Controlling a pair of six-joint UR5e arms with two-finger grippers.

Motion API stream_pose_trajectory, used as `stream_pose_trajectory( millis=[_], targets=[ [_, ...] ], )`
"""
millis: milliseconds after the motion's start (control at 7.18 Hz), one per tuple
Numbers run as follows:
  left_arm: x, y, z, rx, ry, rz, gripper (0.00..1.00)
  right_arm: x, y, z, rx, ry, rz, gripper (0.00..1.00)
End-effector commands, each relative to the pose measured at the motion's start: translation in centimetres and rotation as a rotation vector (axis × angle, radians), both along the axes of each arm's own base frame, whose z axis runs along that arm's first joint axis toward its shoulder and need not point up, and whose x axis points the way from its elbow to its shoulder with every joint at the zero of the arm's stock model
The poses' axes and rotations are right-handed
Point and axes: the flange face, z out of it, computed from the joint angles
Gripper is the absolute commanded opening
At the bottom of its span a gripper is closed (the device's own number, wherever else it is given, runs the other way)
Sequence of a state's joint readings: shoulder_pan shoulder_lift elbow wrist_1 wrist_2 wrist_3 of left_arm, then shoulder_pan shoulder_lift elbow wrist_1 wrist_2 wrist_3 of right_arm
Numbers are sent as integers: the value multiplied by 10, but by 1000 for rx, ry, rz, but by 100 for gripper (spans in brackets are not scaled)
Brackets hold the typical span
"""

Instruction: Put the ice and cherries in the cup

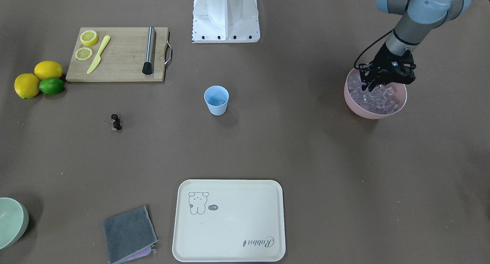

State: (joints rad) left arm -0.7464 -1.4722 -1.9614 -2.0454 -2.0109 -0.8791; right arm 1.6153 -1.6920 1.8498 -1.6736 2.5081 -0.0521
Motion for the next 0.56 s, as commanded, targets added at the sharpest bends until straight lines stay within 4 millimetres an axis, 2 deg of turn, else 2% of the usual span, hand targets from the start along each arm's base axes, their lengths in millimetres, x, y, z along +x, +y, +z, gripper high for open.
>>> stream_pose_trajectory(
  millis=[0, 139, 278, 418],
  targets=[
    [-3, 0, -4, 4, 6, -4, 17, 0, 0, 1, -3, 0, 0, 100],
    [-3, -1, -3, 3, 5, -6, 19, 0, -1, 1, -3, 0, 1, 100],
    [-3, -1, -1, 2, 1, -6, 61, 0, -1, 1, -3, 0, 1, 100],
    [-3, -1, 0, 0, -1, -6, 72, 0, -1, 1, -3, 0, 1, 100]
  ],
)
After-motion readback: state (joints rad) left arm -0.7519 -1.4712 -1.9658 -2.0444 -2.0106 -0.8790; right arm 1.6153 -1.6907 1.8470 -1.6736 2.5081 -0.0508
